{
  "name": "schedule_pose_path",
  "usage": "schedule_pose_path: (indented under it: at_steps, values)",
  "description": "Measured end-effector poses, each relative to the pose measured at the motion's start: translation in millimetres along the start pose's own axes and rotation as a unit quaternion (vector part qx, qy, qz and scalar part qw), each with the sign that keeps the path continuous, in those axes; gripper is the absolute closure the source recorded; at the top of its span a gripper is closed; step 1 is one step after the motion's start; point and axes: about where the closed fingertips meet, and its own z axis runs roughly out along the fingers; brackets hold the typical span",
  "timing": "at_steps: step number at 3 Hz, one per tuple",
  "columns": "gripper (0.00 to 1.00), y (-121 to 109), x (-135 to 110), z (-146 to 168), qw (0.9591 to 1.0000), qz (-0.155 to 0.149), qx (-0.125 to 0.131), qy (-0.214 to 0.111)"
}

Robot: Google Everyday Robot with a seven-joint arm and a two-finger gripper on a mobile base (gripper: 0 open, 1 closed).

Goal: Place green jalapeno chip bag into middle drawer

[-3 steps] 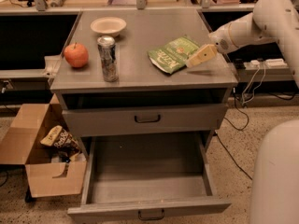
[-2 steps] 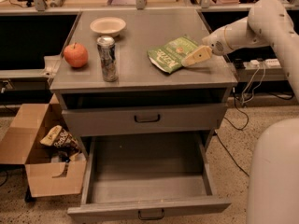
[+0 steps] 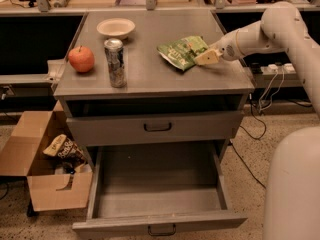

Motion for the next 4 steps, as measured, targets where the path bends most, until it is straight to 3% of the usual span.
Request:
schedule_pose_path:
  at_steps: [1,2,3,4]
  values:
    - [0.85,16,-22,-12,0.9994,-0.029,-0.001,-0.018]
    - [1.00,61,-66,-66,0.9928,-0.090,0.003,-0.079]
    - [1.00,92,-65,-118,0.9868,-0.112,0.008,-0.117]
    - [1.00,92,-65,-118,0.9868,-0.112,0.008,-0.117]
